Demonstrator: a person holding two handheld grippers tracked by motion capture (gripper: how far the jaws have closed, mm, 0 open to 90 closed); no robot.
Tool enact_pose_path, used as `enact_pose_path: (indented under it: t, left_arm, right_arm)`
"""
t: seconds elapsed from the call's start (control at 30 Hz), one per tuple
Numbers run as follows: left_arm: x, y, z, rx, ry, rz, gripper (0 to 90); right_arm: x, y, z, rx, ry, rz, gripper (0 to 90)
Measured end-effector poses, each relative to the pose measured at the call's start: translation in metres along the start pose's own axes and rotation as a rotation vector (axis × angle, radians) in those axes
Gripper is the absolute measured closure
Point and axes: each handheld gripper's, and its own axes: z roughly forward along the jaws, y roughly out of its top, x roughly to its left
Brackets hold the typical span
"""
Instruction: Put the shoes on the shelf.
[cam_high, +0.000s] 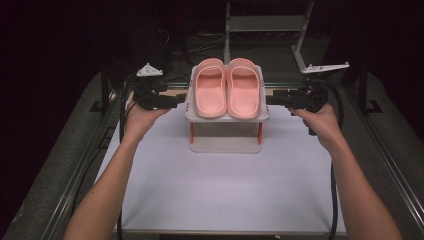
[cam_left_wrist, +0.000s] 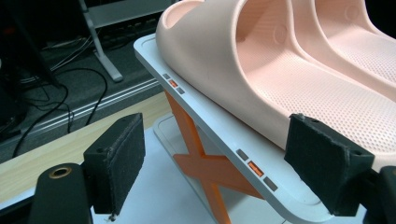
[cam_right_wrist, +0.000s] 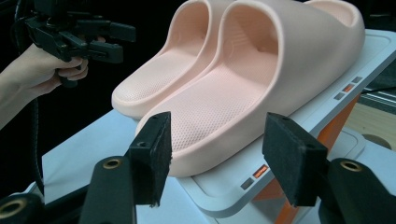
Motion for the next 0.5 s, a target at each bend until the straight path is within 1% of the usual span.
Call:
enact_pose_path:
  t: [0.1,0.17,0.23,0.4,0.5]
  left_arm:
    - [0.0,-0.003,-0.001,-0.002,-0.002,-0.004,19.4]
    - [0.0,-0.005,-0.001,-0.004,-0.005,-0.006,19.2]
    - [0.0,-0.006,-0.001,0.003,-0.006,-0.006,19.0]
    - [-0.001,-0.008,-0.001,0.0,-0.011,-0.008,18.8]
    - [-0.002,-0.01,-0.001,0.0,-0.012,-0.009,18.7]
  right_arm:
    - [0.001,-0.001,0.001,0.008,0.008,0.002,40.5]
    - [0.001,-0.004,0.0,0.0,0.007,0.002,40.5]
    - [0.001,-0.006,0.0,0.002,0.009,0.007,40.2]
    - [0.0,-0.012,-0.003,0.003,0.014,0.018,39.1]
    - [0.001,-0.014,-0.005,-0.012,0.016,0.013,39.1]
